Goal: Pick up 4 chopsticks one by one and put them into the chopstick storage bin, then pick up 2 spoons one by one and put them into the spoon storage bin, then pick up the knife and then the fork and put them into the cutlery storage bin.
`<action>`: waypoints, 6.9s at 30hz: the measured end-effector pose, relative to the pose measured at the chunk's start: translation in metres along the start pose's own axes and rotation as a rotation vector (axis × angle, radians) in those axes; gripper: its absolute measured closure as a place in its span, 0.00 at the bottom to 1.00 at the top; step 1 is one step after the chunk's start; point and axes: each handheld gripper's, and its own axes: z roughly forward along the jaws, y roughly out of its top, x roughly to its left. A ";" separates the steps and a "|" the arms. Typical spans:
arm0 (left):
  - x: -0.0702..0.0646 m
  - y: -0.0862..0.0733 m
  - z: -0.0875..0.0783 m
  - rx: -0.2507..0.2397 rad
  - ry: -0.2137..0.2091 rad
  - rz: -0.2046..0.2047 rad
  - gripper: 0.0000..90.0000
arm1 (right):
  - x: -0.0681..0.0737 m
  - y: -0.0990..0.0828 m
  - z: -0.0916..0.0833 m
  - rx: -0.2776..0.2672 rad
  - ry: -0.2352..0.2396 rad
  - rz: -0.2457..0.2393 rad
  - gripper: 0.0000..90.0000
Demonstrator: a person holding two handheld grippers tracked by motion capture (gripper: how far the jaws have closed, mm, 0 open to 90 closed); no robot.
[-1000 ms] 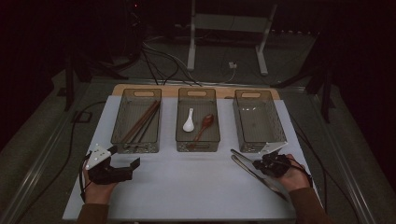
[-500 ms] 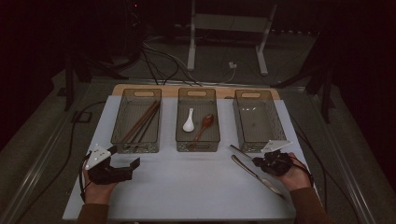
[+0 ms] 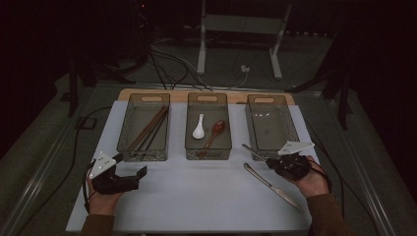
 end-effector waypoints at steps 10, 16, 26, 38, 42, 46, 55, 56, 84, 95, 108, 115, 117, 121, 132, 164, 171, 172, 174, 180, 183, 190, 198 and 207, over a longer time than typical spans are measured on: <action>0.000 0.000 0.000 -0.001 0.000 -0.001 0.01 | -0.010 0.010 -0.016 -0.058 -0.037 0.026 0.95; 0.000 0.000 0.000 -0.001 0.001 -0.002 0.01 | -0.019 0.016 -0.024 -0.090 -0.066 0.048 0.95; 0.001 0.000 0.000 0.002 -0.001 -0.001 0.01 | -0.030 0.020 -0.030 -0.116 -0.103 0.080 0.95; 0.001 0.000 0.000 0.001 -0.002 -0.002 0.01 | -0.035 0.022 -0.031 -0.126 -0.128 0.093 0.95; 0.001 0.000 0.000 0.002 0.000 0.000 0.01 | -0.038 0.022 -0.031 -0.132 -0.140 0.099 0.95; 0.001 0.000 0.000 0.000 0.001 0.001 0.01 | -0.040 0.023 -0.032 -0.138 -0.149 0.103 0.95; 0.001 -0.001 -0.001 -0.001 0.002 -0.004 0.01 | -0.048 0.027 -0.034 -0.156 -0.186 0.123 0.95; 0.001 -0.001 -0.001 -0.001 0.002 -0.006 0.01 | -0.049 0.028 -0.033 -0.154 -0.193 0.125 0.95; 0.002 0.000 -0.002 -0.007 0.006 -0.003 0.01 | -0.078 0.031 -0.007 -0.131 -0.322 0.259 0.95; 0.001 0.000 -0.003 -0.010 0.013 0.008 0.01 | -0.089 0.030 0.013 -0.096 -0.337 0.327 0.95; 0.002 0.001 -0.009 -0.019 0.041 0.025 0.01 | -0.093 0.027 0.016 -0.155 -0.257 0.433 0.16; 0.002 0.001 -0.011 -0.020 0.061 0.047 0.01 | -0.082 0.028 0.010 -0.125 -0.197 0.377 0.01; 0.001 0.001 -0.012 -0.020 0.062 0.048 0.01 | -0.078 0.028 0.008 -0.118 -0.187 0.359 0.01; 0.001 0.000 -0.013 -0.022 0.065 0.053 0.01 | -0.070 0.027 0.004 -0.112 -0.160 0.326 0.00; 0.001 -0.001 -0.012 -0.021 0.066 0.051 0.01 | -0.051 0.024 -0.011 -0.118 -0.151 0.248 0.00; -0.002 -0.002 -0.013 -0.023 0.078 0.067 0.01 | 0.003 -0.008 0.005 -0.014 -0.052 0.118 0.00; -0.002 -0.002 -0.013 -0.022 0.079 0.071 0.01 | 0.010 -0.014 0.021 0.075 -0.038 0.105 0.00; -0.002 -0.002 -0.013 -0.021 0.079 0.072 0.01 | 0.011 -0.015 0.023 0.086 -0.036 0.101 0.00; -0.002 -0.002 -0.013 -0.022 0.079 0.070 0.01 | 0.013 -0.015 0.026 0.105 -0.041 0.087 0.01; -0.002 -0.002 -0.013 -0.021 0.079 0.070 0.01 | 0.015 -0.016 0.032 0.146 -0.031 0.079 0.06; -0.002 -0.002 -0.013 -0.019 0.078 0.072 0.01 | 0.016 -0.017 0.034 0.172 -0.023 0.068 0.12; -0.002 -0.002 -0.013 -0.019 0.077 0.072 0.01 | 0.021 -0.021 0.043 0.253 -0.001 0.027 0.33; -0.002 -0.002 -0.012 -0.019 0.075 0.072 0.01 | 0.021 -0.025 0.042 0.296 0.050 0.016 0.64; -0.003 -0.002 -0.013 -0.020 0.074 0.071 0.01 | 0.021 -0.024 0.041 0.335 0.067 0.016 0.76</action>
